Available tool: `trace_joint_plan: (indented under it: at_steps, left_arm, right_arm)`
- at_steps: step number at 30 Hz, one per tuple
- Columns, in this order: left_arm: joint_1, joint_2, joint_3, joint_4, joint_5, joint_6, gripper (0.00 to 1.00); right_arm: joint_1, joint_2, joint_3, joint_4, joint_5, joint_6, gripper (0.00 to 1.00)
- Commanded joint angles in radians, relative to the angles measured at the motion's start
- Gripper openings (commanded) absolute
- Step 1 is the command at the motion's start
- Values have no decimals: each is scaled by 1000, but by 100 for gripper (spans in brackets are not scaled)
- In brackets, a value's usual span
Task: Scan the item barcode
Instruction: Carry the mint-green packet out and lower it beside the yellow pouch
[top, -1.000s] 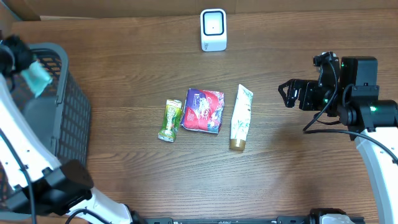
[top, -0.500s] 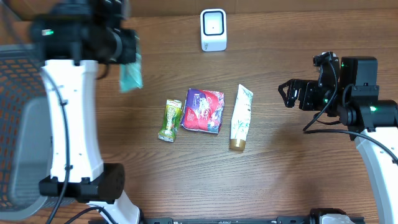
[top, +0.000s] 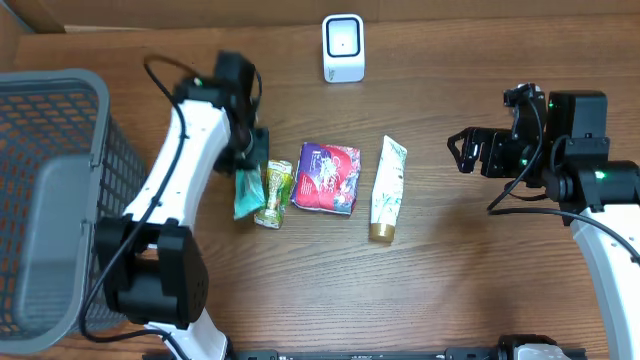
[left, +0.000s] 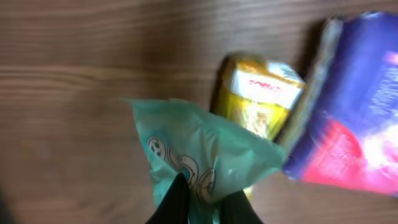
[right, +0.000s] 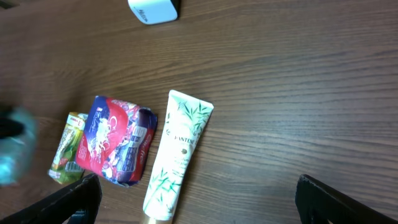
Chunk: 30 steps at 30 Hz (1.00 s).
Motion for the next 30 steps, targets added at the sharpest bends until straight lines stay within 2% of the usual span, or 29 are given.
trace_joint_plan:
  at_steps: [1,7,19,24,30]
  left_arm:
    - [6,-11,-194,144,-13,-80,4]
    - [6,-11,-374,337,-8,-87,4]
    - [-79,-11,-409,506,294,-80,4]
    - [-128,-11,-409,569,306,-88,4]
    - [-126,-18,-409,544,285,-88,5]
  right_arm:
    - [3,-3,26,6,-5,3,100]
    - [3,-3,26,6,-5,3,100]
    - [3,-3,26,6,-5,3,100]
    - [3,-3,26,6,-5,3,100]
    - [3,-3,26,6,-5,3,100]
